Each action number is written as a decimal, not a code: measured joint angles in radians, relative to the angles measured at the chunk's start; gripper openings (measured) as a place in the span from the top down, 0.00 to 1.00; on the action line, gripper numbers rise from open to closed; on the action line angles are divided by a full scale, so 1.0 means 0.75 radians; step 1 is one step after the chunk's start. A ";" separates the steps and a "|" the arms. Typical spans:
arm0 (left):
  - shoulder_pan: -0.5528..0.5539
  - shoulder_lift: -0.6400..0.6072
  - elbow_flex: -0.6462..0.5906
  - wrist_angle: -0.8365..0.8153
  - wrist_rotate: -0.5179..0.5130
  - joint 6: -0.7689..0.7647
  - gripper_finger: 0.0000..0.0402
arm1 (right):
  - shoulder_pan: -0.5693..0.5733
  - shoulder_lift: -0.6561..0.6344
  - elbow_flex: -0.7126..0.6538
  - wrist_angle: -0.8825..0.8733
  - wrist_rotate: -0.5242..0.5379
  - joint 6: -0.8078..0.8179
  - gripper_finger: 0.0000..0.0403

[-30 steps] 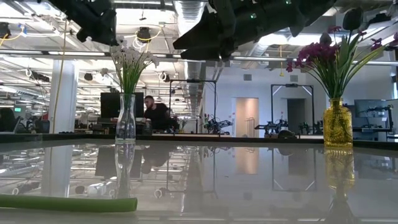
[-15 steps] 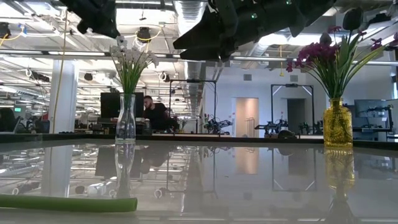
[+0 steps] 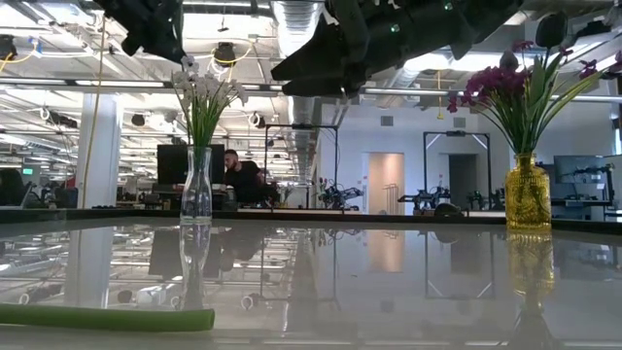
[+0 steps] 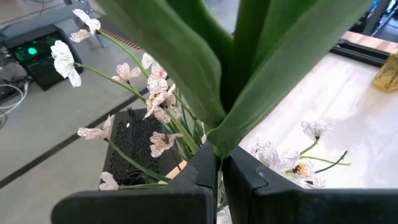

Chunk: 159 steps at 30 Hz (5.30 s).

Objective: Sort flowers into vase by color
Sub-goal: Put the top white tulip into the transparent vase, then put the white tulip into the transparent vase

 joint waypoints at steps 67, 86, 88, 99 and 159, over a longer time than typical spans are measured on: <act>-0.076 -0.027 -0.131 -0.687 0.111 -0.109 0.50 | 0.094 0.000 0.001 -0.017 -0.001 0.001 0.21; -0.779 -0.425 -0.419 -0.534 0.359 -0.494 0.50 | 0.351 0.222 0.276 -0.046 -0.010 -0.009 0.21; -0.847 -0.464 -0.480 -0.430 0.389 -0.529 0.50 | 0.355 0.279 0.354 -0.092 -0.040 -0.009 0.21; -1.045 -0.416 -0.644 -0.116 0.373 -0.492 0.50 | 0.421 0.651 0.833 -0.316 -0.207 0.117 0.21; -1.149 -0.367 -0.648 -0.048 0.194 -0.504 0.50 | 0.488 0.946 1.429 -1.346 0.035 0.074 0.96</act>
